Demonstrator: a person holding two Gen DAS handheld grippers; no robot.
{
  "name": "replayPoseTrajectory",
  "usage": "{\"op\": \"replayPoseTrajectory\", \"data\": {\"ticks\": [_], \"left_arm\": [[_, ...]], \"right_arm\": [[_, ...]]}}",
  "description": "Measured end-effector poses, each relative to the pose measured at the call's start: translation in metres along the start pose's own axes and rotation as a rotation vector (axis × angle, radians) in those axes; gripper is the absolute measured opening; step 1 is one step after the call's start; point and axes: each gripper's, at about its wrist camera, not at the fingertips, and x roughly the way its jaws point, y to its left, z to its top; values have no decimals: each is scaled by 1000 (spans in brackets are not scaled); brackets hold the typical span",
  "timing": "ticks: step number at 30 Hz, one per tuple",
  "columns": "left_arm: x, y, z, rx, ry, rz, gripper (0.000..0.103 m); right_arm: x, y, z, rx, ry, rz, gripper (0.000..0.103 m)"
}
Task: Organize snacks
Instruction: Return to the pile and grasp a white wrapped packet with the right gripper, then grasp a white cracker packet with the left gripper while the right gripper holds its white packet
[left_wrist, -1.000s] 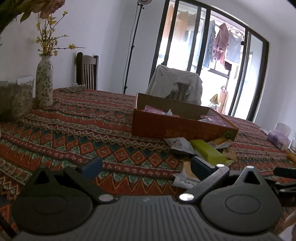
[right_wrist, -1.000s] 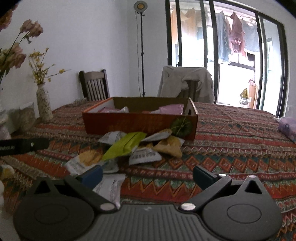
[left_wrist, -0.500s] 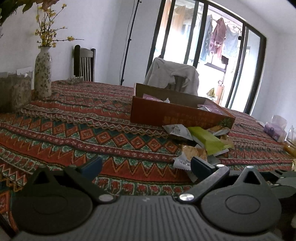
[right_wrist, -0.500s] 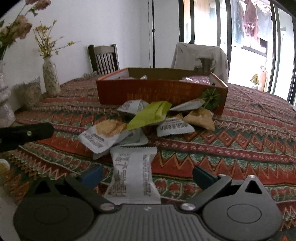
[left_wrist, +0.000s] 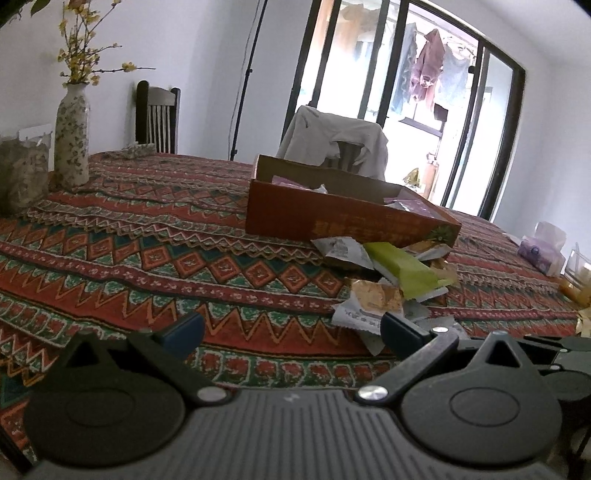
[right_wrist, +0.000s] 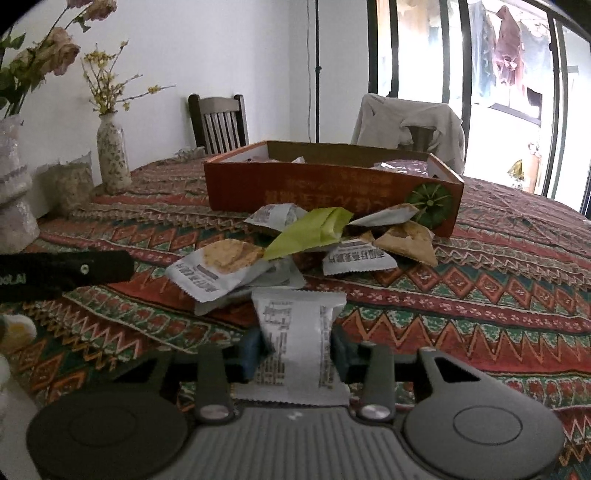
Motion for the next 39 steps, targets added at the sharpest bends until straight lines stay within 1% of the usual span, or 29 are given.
{"op": "replayPoseTrajectory", "data": {"ticks": [5, 13, 23, 28, 30, 33, 36, 38, 39], "left_arm": [[3, -4, 2, 9, 5, -2, 103], [17, -15, 10, 17, 28, -9, 103], [41, -45, 17, 72, 75, -34, 103], [54, -57, 15, 109, 106, -32, 103], [59, -62, 16, 121, 115, -21, 103], [69, -68, 19, 133, 121, 15, 103], [82, -70, 22, 125, 149, 50, 103], [89, -70, 22, 118, 170, 65, 101], [92, -70, 21, 116, 176, 68, 97]], "right_arm": [[-12, -15, 2, 18, -63, -53, 39], [-21, -50, 0, 91, -105, -114, 39], [-25, -78, -5, 148, -139, -145, 39], [-24, -87, -8, 165, -150, -154, 39], [-24, -90, -9, 169, -152, -156, 39], [-24, -93, -11, 173, -154, -156, 39], [-23, -95, -13, 176, -156, -153, 39], [-23, -96, -13, 177, -156, -150, 39], [-22, -97, -14, 180, -155, -148, 40]]}}
